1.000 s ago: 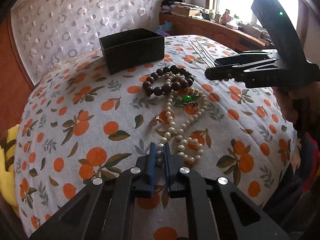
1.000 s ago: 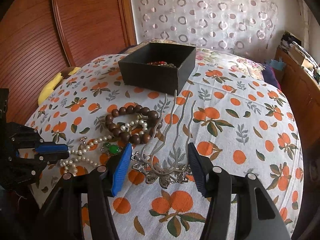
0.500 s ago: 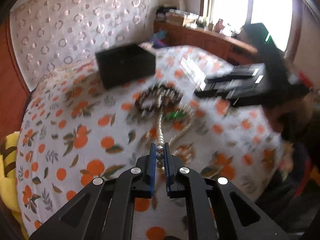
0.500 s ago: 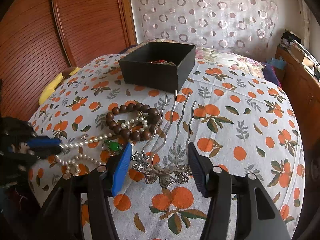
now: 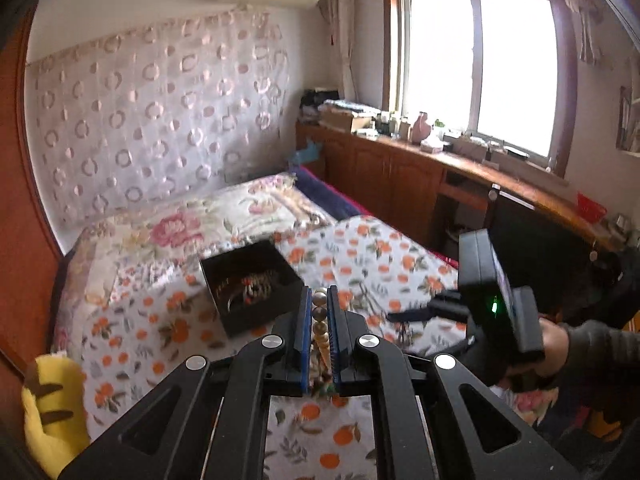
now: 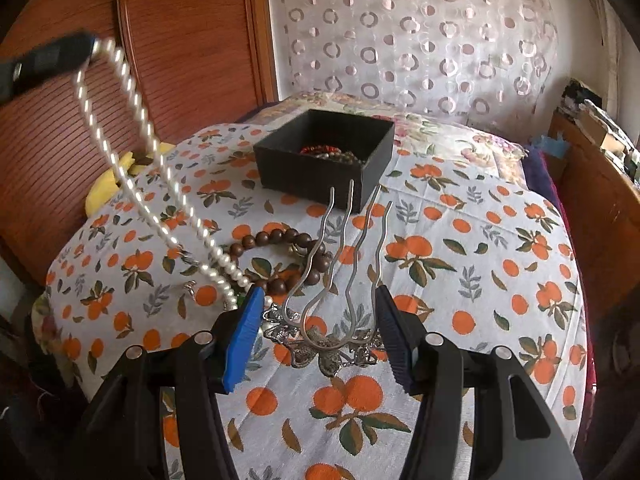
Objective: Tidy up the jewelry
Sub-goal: 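Lift the pearl necklace with the left gripper while the right gripper grasps the silver hairpin, then lower the pearl necklace into the box with the left gripper while the right drops the hairpin in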
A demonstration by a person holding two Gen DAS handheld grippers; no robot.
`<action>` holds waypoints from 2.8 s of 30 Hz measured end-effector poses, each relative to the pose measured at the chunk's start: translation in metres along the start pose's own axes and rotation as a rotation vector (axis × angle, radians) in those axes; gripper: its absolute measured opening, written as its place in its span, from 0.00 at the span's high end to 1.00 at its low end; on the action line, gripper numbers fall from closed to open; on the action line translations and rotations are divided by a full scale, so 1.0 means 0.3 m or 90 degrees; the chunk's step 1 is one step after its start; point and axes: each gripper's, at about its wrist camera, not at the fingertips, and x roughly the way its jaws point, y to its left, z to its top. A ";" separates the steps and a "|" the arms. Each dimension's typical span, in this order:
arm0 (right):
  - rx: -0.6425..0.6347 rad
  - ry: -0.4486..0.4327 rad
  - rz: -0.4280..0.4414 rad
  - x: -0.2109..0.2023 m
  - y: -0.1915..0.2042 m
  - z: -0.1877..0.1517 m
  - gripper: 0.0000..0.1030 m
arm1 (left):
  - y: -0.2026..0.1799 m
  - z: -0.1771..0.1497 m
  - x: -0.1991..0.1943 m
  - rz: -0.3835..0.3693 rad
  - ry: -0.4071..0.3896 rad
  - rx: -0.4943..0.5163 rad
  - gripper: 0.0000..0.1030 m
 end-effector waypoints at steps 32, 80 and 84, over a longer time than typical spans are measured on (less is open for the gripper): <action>-0.009 -0.088 0.017 -0.050 -0.109 0.262 0.43 | 0.168 0.385 0.122 0.115 -0.049 0.025 0.94; -0.043 -0.022 0.042 0.385 -0.086 0.503 0.43 | 0.567 -0.040 0.486 0.167 0.071 -0.093 0.27; -0.044 -0.010 0.041 0.429 -0.071 0.515 0.43 | 0.595 -0.078 0.460 0.181 0.072 -0.104 0.27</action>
